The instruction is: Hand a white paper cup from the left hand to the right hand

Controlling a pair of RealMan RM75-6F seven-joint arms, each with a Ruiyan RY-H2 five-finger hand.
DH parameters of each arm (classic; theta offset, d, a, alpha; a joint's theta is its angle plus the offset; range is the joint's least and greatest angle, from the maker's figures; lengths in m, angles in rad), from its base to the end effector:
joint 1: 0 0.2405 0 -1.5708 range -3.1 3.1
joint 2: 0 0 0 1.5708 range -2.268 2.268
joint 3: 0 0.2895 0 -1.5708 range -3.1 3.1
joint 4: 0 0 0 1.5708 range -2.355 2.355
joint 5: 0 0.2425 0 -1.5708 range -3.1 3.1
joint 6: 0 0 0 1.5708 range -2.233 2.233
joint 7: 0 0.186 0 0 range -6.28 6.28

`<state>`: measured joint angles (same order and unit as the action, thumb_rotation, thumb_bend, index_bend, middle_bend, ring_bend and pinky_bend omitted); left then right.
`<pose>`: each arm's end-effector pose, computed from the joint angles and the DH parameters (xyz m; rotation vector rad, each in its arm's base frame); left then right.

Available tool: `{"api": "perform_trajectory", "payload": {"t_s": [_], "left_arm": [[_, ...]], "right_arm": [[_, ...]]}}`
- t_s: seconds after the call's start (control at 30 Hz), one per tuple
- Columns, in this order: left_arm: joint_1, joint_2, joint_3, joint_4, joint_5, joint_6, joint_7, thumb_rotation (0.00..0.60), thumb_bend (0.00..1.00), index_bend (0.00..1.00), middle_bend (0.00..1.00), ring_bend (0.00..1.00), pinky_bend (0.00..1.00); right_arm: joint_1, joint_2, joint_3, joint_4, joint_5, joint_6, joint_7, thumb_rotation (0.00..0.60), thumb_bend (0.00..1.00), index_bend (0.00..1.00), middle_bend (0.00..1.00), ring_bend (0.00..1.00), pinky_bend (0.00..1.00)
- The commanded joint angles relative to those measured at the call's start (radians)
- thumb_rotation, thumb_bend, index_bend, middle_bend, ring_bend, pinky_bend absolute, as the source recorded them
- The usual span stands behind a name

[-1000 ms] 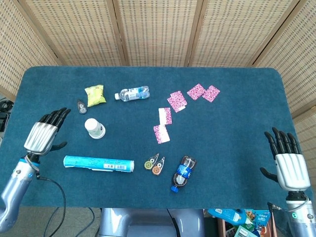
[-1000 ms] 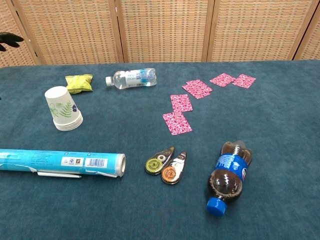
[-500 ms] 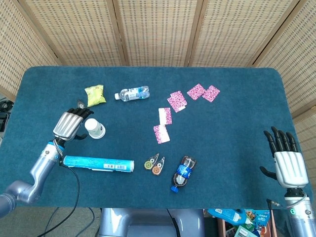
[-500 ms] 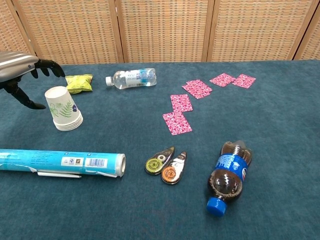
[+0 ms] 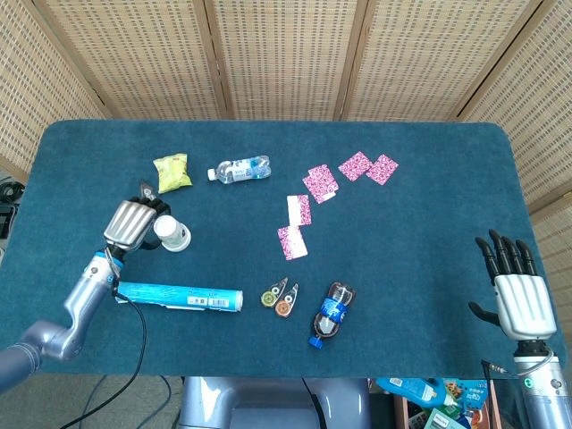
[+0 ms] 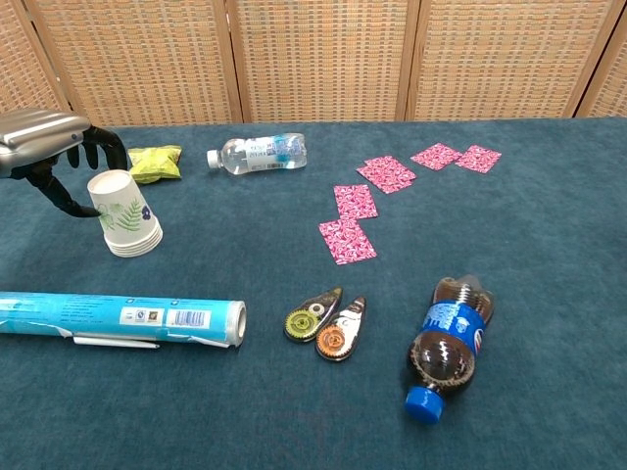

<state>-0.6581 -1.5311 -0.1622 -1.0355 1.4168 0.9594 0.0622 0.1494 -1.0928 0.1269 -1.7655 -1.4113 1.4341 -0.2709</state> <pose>-0.2744 0.4588 -0.0003 -1.8010 -0.6977 -0.8015 -0.3126 -0.2639 0.1470 1.4026 -0.7845 0.8286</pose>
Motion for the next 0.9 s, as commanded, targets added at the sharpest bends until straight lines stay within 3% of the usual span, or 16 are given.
{"api": "perform_trajectory", "payload": {"t_s": [0.03,0.17,0.43,0.7,0.9], "left_arm": [[-0.007,-0.01,-0.002,0.008,-0.009,-0.004,-0.001,0.6,0.19,0.43,0.42,0.41,0.42],[-0.01,-0.011,-0.003,0.005,-0.019,-0.001,-0.005,0.6,0.19,0.48,0.47,0.46,0.45],[0.003,0.017,-0.019,-0.035,-0.03,0.036,-0.093,0.6,0.19,0.48,0.48,0.46,0.45],[0.039,0.111,-0.06,-0.179,-0.013,0.107,-0.435,0.6,0.19,0.49,0.48,0.46,0.45],[0.041,0.13,-0.101,-0.296,-0.029,0.071,-0.88,0.6,0.19,0.49,0.49,0.47,0.45]], "right_arm": [[0.0,0.0,0.0,0.001,0.003,0.0,0.003,0.6,0.0,0.0,0.0,0.0,0.0],[0.001,0.001,-0.001,0.001,0.004,-0.001,0.004,0.6,0.0,0.0,0.0,0.0,0.0],[0.003,-0.002,-0.003,0.003,0.004,-0.003,0.0,0.6,0.0,0.0,0.0,0.0,0.0],[0.019,-0.027,-0.005,0.036,-0.041,0.004,0.012,0.6,0.0,0.0,0.0,0.0,0.0],[0.072,-0.066,0.006,0.192,-0.199,0.051,0.087,0.6,0.0,0.09,0.03,0.0,0.0]]}}
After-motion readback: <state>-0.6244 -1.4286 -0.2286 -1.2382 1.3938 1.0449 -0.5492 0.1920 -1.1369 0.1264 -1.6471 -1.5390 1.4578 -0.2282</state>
